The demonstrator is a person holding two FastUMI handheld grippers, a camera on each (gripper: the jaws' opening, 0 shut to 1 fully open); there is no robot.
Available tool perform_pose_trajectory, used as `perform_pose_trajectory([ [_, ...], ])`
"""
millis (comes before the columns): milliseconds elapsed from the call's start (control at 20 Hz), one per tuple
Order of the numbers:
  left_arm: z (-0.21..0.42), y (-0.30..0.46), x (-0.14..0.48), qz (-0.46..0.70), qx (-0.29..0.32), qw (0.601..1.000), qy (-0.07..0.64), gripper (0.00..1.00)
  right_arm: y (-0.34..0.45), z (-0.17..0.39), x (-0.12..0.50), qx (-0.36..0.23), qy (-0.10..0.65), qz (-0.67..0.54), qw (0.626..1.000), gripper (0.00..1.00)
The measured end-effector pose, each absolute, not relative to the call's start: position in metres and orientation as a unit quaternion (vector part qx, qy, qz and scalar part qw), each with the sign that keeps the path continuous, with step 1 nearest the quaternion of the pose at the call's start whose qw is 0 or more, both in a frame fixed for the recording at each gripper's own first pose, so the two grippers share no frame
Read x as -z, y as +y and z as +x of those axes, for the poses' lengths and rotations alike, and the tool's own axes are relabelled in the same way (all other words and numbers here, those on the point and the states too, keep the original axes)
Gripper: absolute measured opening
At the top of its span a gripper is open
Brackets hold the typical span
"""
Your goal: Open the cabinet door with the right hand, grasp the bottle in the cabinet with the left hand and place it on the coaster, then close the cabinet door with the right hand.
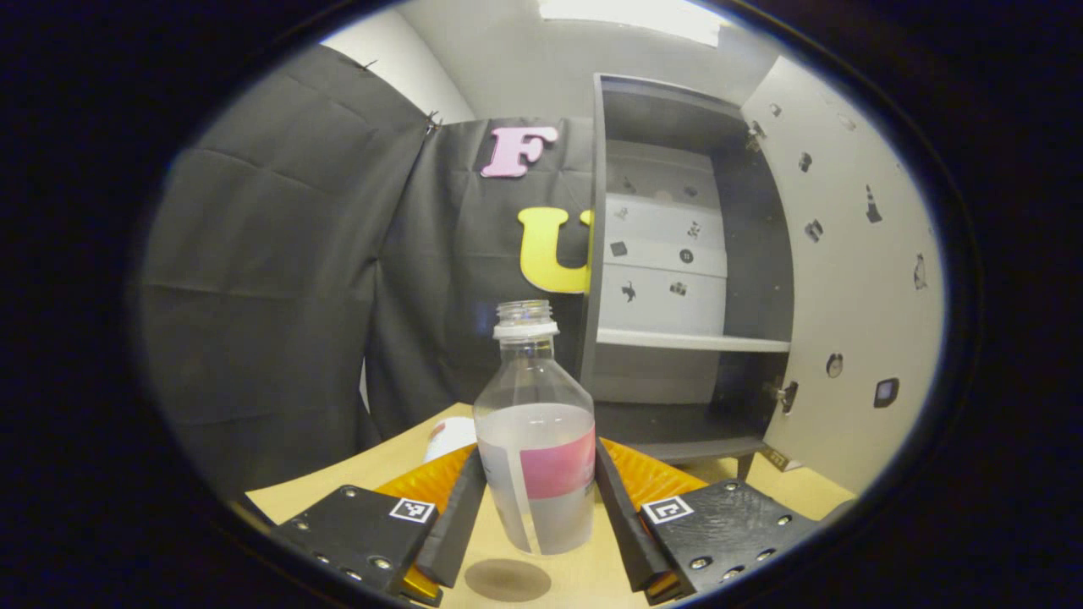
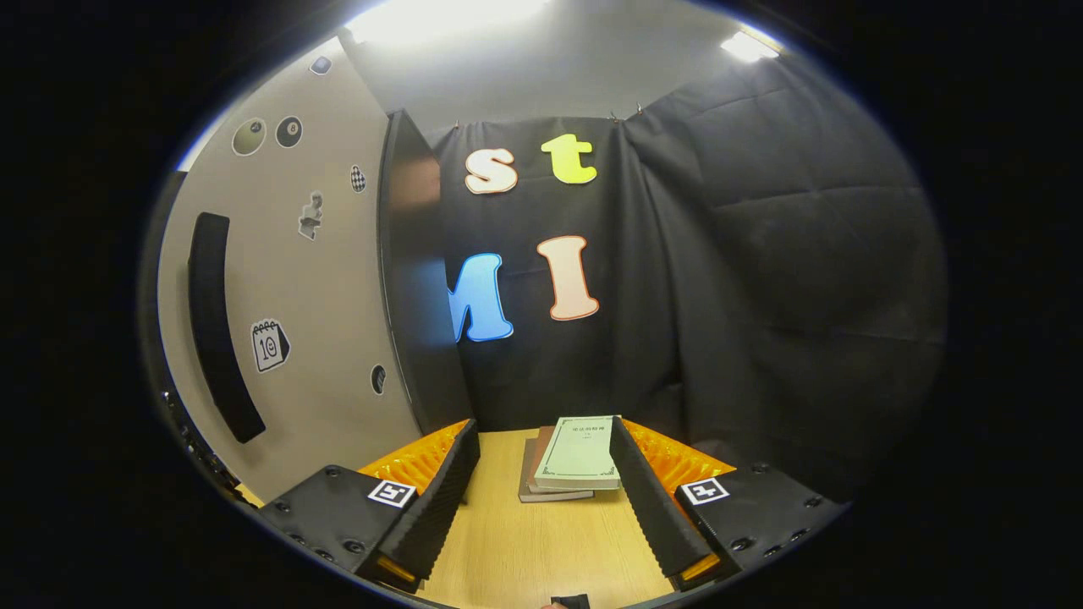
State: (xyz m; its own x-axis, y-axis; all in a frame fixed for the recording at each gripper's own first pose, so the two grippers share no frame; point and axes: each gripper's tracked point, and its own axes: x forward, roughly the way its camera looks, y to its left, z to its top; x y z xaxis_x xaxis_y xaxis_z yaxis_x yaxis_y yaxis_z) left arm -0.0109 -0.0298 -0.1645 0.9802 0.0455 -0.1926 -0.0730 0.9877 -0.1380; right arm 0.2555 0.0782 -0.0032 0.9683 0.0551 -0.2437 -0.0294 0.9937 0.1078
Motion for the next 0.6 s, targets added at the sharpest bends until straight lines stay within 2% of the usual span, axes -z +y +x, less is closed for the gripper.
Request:
perform_pose_trajectory([
  [50, -0.011, -0.030, 0.177, -0.072, -0.034, 0.991, 0.105, 0.72, 0.077, 0.254, 0.002, -0.020, 0.123, 0.054, 0.991, 0.98],
  [100, -0.013, -0.029, 0.189, -0.074, -0.038, 0.990, 0.116, 0.74, 0.074, 0.254, 0.002, -0.017, 0.122, 0.054, 0.991, 0.98],
  [400, -0.020, -0.025, 0.262, -0.075, -0.063, 0.980, 0.172, 0.72, 0.066, 0.248, 0.007, -0.004, 0.135, 0.039, 0.990, 0.98],
  [600, -0.017, -0.023, 0.293, -0.059, -0.079, 0.977, 0.188, 0.76, 0.061, 0.246, 0.006, 0.004, 0.138, 0.028, 0.990, 0.98],
])
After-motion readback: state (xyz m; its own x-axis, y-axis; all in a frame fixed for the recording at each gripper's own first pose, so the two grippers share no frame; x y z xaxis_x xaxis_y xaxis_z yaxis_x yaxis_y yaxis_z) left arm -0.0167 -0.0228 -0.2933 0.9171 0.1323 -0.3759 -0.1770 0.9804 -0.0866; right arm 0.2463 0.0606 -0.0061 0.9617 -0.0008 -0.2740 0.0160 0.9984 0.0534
